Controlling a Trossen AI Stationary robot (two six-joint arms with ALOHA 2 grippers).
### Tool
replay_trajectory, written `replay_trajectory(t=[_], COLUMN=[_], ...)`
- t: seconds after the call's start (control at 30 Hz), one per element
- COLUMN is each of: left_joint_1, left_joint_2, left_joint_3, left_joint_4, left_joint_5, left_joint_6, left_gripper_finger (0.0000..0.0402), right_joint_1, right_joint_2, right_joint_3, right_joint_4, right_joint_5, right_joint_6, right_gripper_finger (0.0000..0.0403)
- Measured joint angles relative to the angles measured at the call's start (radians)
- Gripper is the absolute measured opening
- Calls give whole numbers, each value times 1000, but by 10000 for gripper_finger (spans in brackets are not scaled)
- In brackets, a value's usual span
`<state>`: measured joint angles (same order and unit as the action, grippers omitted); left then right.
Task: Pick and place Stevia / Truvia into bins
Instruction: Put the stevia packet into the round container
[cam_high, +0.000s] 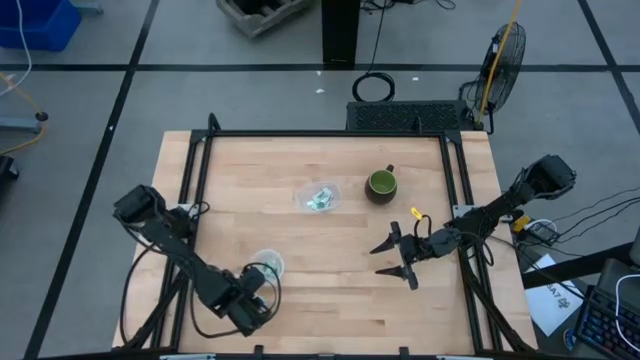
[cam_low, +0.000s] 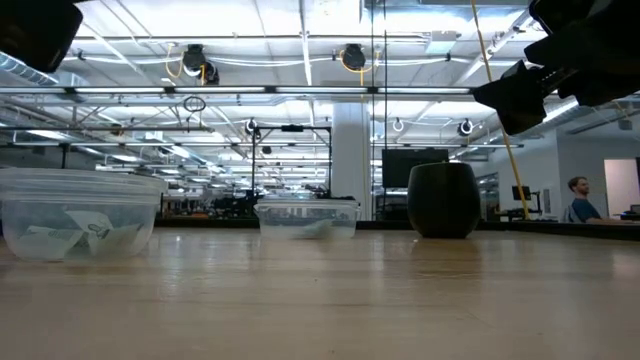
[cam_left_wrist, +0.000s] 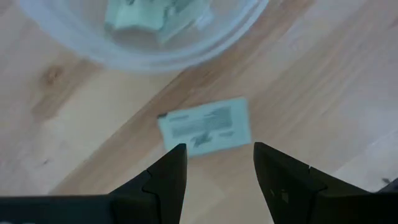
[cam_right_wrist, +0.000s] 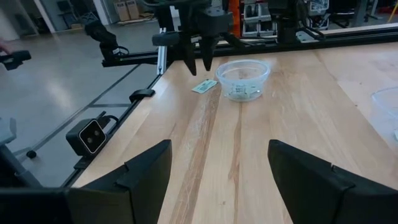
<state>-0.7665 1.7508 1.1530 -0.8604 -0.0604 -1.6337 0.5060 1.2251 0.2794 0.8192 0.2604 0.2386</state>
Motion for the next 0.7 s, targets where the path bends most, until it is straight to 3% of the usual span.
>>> replay_trajectory(t=[0.37, 0.53, 0.7], left_joint_1=[-2, -2, -1], left_joint_2=[19, 41, 88], left_joint_3=[0, 0, 0], left_joint_4=[52, 57, 52], left_joint_5=[-29, -39, 19], left_joint_6=[30, 42, 42], left_gripper_finger=[199, 239, 281], right_joint_1=[0, 0, 0], right_joint_2=[0, 0, 0], right_joint_3=[0, 0, 0], right_joint_4=[0, -1, -1], right_joint_5=[0, 0, 2], right_joint_6=[0, 0, -6], right_gripper_finger=[258, 258, 258])
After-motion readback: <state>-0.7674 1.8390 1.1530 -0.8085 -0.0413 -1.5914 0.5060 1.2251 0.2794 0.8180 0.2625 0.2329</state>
